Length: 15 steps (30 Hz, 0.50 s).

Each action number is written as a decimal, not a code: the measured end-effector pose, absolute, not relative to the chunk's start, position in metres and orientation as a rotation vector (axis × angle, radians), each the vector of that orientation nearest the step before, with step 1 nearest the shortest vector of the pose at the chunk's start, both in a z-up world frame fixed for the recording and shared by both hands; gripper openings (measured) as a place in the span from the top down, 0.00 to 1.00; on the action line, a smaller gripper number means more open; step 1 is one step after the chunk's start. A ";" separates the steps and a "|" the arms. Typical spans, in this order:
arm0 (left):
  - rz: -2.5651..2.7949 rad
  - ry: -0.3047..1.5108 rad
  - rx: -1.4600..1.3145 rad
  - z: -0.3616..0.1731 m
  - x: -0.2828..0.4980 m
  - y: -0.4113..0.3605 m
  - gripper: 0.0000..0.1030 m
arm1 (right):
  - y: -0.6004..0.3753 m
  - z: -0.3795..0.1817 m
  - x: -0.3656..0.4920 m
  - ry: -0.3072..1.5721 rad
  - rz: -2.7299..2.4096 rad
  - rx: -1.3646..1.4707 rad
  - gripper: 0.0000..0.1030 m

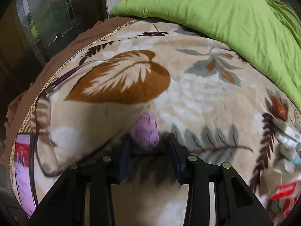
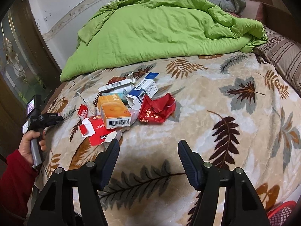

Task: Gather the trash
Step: 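Grasp the pink crumpled paper ball with the left tool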

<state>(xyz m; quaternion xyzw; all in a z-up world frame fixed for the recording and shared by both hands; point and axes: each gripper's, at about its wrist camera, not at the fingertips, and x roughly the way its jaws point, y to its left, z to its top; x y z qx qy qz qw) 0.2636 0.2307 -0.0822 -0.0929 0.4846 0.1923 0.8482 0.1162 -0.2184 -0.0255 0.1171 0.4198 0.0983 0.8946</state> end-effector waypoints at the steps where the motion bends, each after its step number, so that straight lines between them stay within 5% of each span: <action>1: 0.411 1.019 -0.190 -0.083 0.269 0.232 0.63 | -0.218 -0.026 0.117 0.870 0.204 0.242 0.33; 5: 0.413 1.008 -0.178 -0.084 0.283 0.233 0.64 | -0.219 -0.030 0.121 0.878 0.199 0.247 0.33; 8: 0.390 1.003 -0.166 -0.082 0.288 0.231 0.77 | -0.219 -0.033 0.123 0.887 0.195 0.250 0.33; 15: 0.170 0.987 -0.277 -0.075 0.260 0.226 0.78 | -0.221 -0.031 0.124 0.879 0.192 0.258 0.33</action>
